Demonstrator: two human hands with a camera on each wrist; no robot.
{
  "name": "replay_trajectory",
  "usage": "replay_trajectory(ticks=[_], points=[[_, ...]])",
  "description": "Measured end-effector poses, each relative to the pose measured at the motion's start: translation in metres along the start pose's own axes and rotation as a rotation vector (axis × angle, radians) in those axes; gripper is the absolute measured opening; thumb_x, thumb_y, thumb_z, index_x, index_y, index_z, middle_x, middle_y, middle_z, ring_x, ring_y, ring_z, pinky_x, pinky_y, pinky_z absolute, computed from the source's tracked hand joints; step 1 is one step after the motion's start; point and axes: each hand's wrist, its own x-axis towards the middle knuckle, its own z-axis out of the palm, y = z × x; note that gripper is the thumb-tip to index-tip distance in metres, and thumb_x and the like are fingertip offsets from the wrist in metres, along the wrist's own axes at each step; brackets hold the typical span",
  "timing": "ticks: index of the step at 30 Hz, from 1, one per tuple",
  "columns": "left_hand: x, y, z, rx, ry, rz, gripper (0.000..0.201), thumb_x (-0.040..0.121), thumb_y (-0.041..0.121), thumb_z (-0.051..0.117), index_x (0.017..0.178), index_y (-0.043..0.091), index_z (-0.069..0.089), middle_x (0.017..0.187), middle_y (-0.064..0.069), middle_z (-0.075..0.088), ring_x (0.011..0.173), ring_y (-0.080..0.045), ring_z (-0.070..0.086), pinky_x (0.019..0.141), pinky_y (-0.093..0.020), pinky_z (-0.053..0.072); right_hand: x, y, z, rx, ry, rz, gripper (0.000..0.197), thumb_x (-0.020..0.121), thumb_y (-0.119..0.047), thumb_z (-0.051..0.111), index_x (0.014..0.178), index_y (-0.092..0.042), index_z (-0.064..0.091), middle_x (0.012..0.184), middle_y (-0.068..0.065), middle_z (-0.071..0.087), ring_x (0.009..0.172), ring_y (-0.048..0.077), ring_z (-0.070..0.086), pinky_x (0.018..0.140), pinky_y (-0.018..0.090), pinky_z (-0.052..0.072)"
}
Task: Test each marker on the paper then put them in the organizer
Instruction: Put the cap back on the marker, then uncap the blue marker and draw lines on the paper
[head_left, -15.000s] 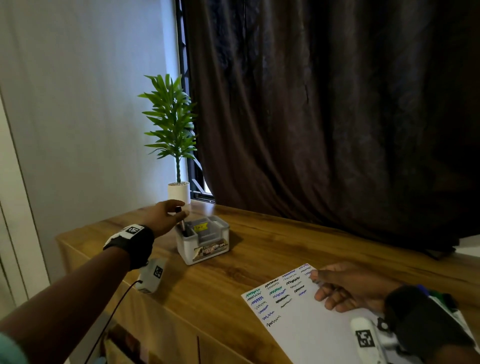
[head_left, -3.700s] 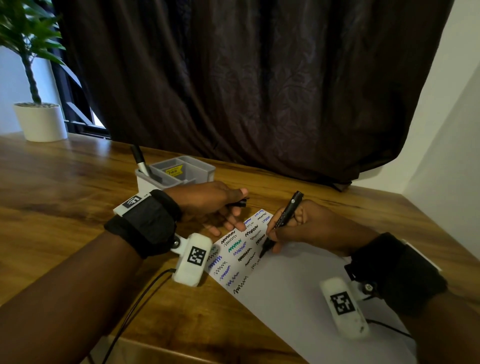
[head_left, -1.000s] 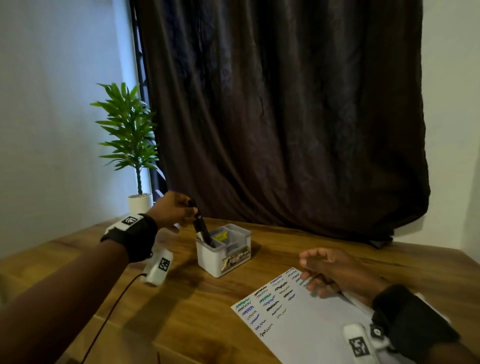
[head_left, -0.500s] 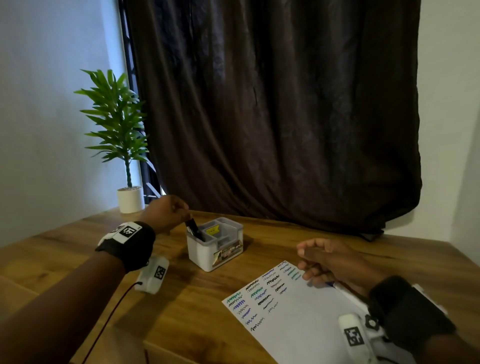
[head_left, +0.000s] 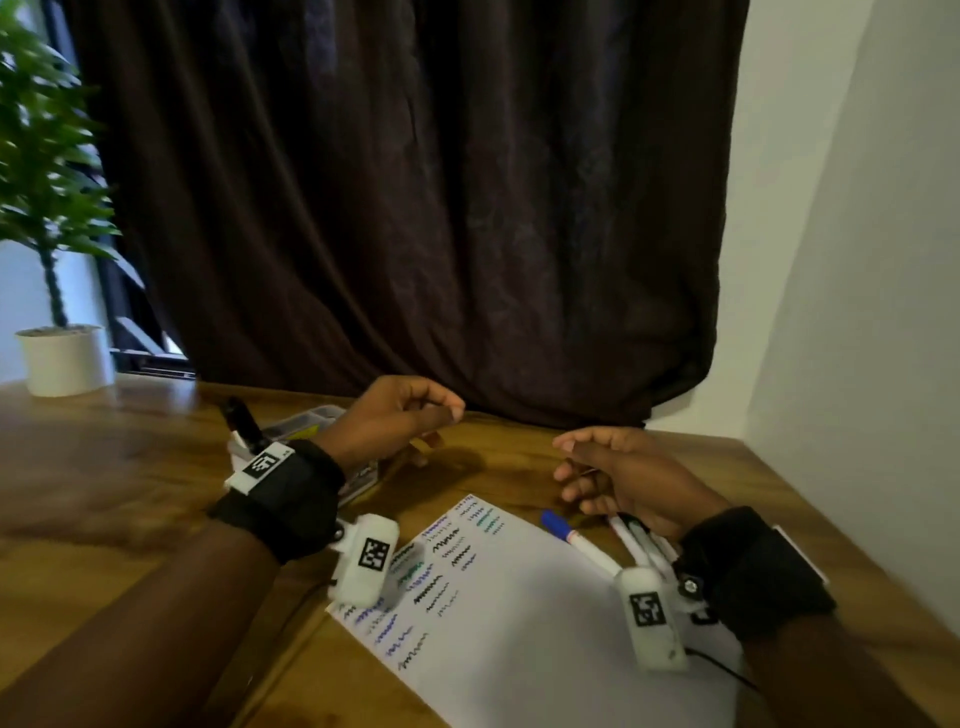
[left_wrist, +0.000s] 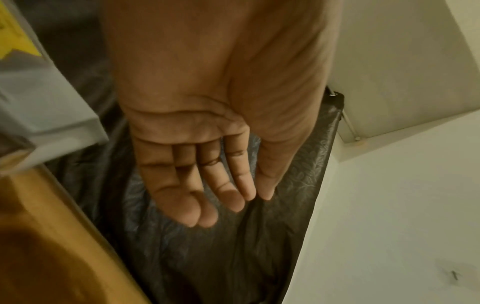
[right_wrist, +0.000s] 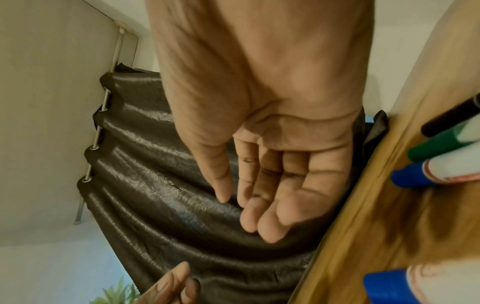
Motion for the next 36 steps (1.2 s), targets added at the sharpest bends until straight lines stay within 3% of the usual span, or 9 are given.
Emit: replay_trajectory(ticks=[5, 11, 14, 20, 24, 27, 31, 34, 36], points=[[0.011, -0.027, 0.004, -0.145, -0.083, -0.069, 0.017, 0.091, 0.018, 0.069, 0.107, 0.012, 0.071, 0.101, -0.01, 0.075, 0.078, -0.022, 0.071, 0.059, -0.033, 0.057, 0.0, 0.002, -0.014, -0.284, 0.061, 0.037, 0.022, 0.098, -0.022, 0.066, 0.104, -0.001, 0.07, 0.081, 0.01, 0.075, 0.06, 0.014, 0.063, 0.056, 0.026, 0.05], [0.008, -0.039, -0.012, -0.177, -0.15, -0.112, 0.022, 0.091, 0.023, 0.069, 0.111, 0.014, 0.07, 0.106, -0.008, 0.075, 0.079, -0.022, 0.071, 0.059, -0.031, 0.058, 0.001, 0.003, -0.014, -0.757, -0.067, 0.184, 0.025, 0.081, -0.027, 0.085, 0.1, -0.014, 0.075, 0.06, -0.005, 0.071, 0.053, 0.004, 0.063, 0.054, 0.018, 0.052], [0.005, -0.041, -0.015, -0.168, -0.186, -0.11, 0.021, 0.092, 0.023, 0.068, 0.112, 0.015, 0.07, 0.107, -0.009, 0.074, 0.081, -0.022, 0.071, 0.06, -0.032, 0.058, 0.004, 0.005, -0.01, -0.821, -0.107, 0.251, 0.03, 0.078, -0.029, 0.088, 0.101, -0.017, 0.072, 0.061, -0.002, 0.07, 0.054, 0.008, 0.063, 0.059, 0.024, 0.053], [-0.001, -0.042, -0.005, -0.149, -0.254, -0.11, 0.021, 0.094, 0.022, 0.065, 0.113, 0.012, 0.068, 0.101, -0.006, 0.074, 0.079, -0.021, 0.069, 0.062, -0.031, 0.058, 0.008, 0.005, -0.01, -0.891, -0.166, 0.359, 0.033, 0.076, -0.023, 0.089, 0.103, -0.017, 0.07, 0.064, 0.004, 0.069, 0.055, 0.014, 0.062, 0.055, 0.023, 0.052], [-0.003, -0.041, 0.0, -0.15, -0.289, -0.13, 0.026, 0.095, 0.025, 0.064, 0.116, 0.01, 0.066, 0.102, -0.006, 0.073, 0.077, -0.019, 0.068, 0.06, -0.029, 0.058, 0.009, 0.007, -0.01, -0.914, -0.208, 0.396, 0.038, 0.076, -0.017, 0.089, 0.106, -0.019, 0.067, 0.077, 0.01, 0.075, 0.063, 0.018, 0.066, 0.06, 0.028, 0.056], [-0.004, -0.039, 0.0, -0.149, -0.271, -0.134, 0.027, 0.096, 0.029, 0.061, 0.115, 0.011, 0.067, 0.102, -0.005, 0.074, 0.073, -0.016, 0.067, 0.058, -0.027, 0.056, 0.007, 0.007, -0.009, -0.951, -0.249, 0.359, 0.039, 0.076, -0.014, 0.088, 0.108, -0.021, 0.067, 0.096, 0.014, 0.078, 0.072, 0.02, 0.069, 0.067, 0.031, 0.06], [-0.006, -0.038, 0.002, -0.167, -0.28, -0.142, 0.028, 0.097, 0.032, 0.058, 0.113, 0.01, 0.067, 0.103, -0.004, 0.074, 0.07, -0.016, 0.066, 0.056, -0.027, 0.055, -0.003, -0.003, -0.004, -0.943, -0.277, 0.172, 0.025, 0.081, -0.011, 0.083, 0.098, -0.027, 0.076, 0.088, 0.0, 0.079, 0.076, 0.012, 0.072, 0.084, 0.037, 0.063], [-0.009, -0.034, 0.006, -0.177, -0.336, -0.141, 0.033, 0.099, 0.034, 0.055, 0.109, 0.005, 0.068, 0.101, -0.009, 0.073, 0.067, -0.017, 0.065, 0.054, -0.026, 0.054, -0.012, -0.017, 0.003, -0.828, -0.303, 0.052, 0.024, 0.091, -0.001, 0.07, 0.108, -0.017, 0.077, 0.082, 0.001, 0.082, 0.071, 0.006, 0.076, 0.074, 0.024, 0.063], [-0.011, -0.031, 0.008, -0.199, -0.376, -0.136, 0.036, 0.099, 0.033, 0.054, 0.114, 0.001, 0.064, 0.102, -0.015, 0.071, 0.066, -0.017, 0.065, 0.052, -0.025, 0.054, -0.013, -0.024, 0.008, -0.787, -0.273, -0.039, 0.024, 0.094, -0.001, 0.065, 0.108, -0.019, 0.075, 0.069, -0.007, 0.078, 0.063, 0.003, 0.073, 0.066, 0.017, 0.059]])
